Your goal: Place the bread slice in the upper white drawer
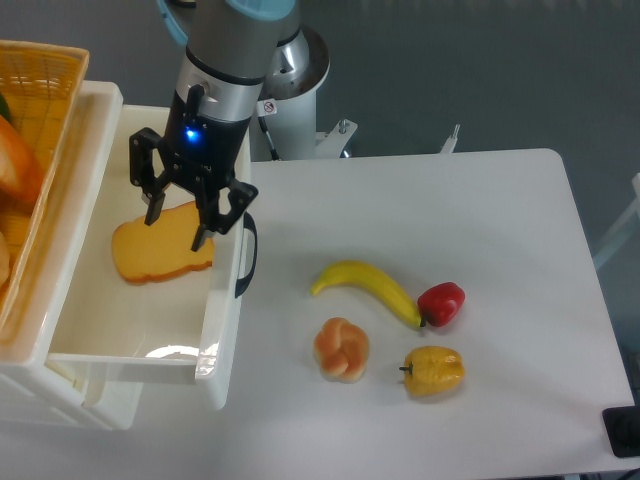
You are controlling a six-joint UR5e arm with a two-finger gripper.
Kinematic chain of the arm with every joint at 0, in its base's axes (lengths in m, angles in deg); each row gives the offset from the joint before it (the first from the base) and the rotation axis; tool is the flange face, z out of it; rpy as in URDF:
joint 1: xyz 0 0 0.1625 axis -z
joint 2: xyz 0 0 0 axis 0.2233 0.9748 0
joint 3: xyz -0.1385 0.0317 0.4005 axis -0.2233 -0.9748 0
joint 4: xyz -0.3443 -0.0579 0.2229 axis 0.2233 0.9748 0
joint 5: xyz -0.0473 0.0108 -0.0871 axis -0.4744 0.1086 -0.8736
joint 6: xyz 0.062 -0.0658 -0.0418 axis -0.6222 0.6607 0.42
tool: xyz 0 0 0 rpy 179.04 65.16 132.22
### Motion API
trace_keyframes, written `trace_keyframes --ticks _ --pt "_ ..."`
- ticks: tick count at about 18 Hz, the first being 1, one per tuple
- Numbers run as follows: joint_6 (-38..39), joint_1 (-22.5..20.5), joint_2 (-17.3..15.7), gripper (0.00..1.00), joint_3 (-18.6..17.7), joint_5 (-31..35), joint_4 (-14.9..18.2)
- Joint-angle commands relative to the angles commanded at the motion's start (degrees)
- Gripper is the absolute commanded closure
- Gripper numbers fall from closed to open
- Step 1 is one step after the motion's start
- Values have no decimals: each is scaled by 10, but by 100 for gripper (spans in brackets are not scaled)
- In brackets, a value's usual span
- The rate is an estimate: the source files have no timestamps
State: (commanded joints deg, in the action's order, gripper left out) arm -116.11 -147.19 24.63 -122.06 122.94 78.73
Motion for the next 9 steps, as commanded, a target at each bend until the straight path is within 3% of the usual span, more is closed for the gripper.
trace_keyframes --ticks 4,6,9 --pt "-4 -18 2 0 3 2 -3" --pt "-44 -29 3 0 3 3 -6" --pt "-91 -29 16 0 0 66 -5"
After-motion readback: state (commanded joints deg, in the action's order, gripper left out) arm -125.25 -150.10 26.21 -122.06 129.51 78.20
